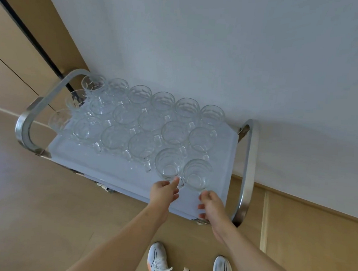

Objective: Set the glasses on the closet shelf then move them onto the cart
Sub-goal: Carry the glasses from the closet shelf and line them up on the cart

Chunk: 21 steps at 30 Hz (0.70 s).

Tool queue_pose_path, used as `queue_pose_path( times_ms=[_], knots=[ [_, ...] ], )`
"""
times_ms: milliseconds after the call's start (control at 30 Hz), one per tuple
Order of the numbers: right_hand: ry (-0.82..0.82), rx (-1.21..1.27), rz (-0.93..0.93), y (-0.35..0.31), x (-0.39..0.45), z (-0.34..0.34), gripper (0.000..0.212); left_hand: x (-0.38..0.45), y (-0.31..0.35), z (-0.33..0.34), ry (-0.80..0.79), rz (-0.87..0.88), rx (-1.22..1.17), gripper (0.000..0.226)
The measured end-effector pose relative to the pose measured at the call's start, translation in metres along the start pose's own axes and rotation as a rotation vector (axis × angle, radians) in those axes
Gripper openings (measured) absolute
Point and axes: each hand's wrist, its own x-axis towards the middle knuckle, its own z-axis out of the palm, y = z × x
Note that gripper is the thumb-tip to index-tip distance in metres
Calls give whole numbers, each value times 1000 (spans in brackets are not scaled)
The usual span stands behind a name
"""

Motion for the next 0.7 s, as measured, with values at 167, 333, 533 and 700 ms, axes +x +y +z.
queue_pose_path(
  times_ms=[167, 333, 533, 700],
  knots=[
    [12, -8, -16, -10, 4, 4, 27, 7, 7, 3, 24, 20, 9, 54],
    [46, -65, -13, -16, 5, 9, 26, 8, 10, -4, -8, 18, 62, 54],
    [104, -89, 16, -21, -1, 11, 28, 4, 17, -14, -18, 36, 200, 27],
    [135, -19, 22, -18, -15, 17, 26, -3, 16, -24, -51, 67, 287, 43]
  ],
)
